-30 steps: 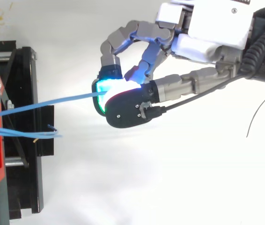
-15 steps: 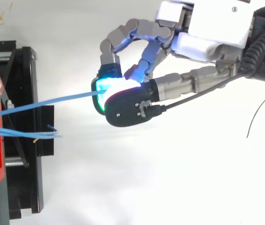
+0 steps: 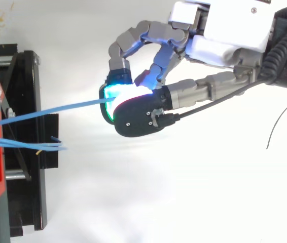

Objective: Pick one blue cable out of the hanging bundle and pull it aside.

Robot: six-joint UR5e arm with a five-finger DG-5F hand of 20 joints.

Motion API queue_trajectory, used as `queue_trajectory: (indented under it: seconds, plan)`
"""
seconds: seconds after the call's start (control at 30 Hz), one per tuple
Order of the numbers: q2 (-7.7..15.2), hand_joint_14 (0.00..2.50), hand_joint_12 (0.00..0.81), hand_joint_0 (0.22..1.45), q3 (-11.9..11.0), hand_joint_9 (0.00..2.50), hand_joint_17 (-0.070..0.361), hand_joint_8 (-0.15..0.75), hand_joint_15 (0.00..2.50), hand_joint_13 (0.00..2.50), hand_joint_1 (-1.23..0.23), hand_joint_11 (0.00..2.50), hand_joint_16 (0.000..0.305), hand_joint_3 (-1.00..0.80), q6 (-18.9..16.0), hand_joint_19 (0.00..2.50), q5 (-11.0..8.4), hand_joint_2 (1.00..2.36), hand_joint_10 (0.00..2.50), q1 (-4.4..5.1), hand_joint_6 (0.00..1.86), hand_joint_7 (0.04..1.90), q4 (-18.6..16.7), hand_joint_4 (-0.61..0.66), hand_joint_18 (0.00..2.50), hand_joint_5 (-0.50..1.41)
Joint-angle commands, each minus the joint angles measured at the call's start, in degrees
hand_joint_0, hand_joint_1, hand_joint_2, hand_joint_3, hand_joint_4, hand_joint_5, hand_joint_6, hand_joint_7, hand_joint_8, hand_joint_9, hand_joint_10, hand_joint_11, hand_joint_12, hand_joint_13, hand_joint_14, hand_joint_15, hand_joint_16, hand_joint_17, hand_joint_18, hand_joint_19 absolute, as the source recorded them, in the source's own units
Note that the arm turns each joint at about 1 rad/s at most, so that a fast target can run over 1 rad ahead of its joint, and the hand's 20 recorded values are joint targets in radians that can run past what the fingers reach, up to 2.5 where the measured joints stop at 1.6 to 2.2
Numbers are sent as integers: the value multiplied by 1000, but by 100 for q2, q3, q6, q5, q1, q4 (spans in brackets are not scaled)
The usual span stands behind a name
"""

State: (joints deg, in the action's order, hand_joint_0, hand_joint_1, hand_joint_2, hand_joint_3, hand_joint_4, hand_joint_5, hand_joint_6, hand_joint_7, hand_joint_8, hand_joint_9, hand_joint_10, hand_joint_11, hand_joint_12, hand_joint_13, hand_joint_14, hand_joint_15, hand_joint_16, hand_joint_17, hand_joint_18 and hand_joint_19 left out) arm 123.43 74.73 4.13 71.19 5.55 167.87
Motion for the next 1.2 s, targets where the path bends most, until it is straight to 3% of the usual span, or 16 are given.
queue_trajectory:
  seconds: [0.0,1.17]
  plan:
    - [6,22,359,597,-2,1214,108,352,636,972,-839,606,48,-12,0,706,0,1023,17,-1,922,1149,0,125,959,-85]
    - [-3,22,361,597,-2,1217,109,363,630,984,-837,614,48,-16,0,714,0,1023,15,-1,921,1150,0,128,969,-86]
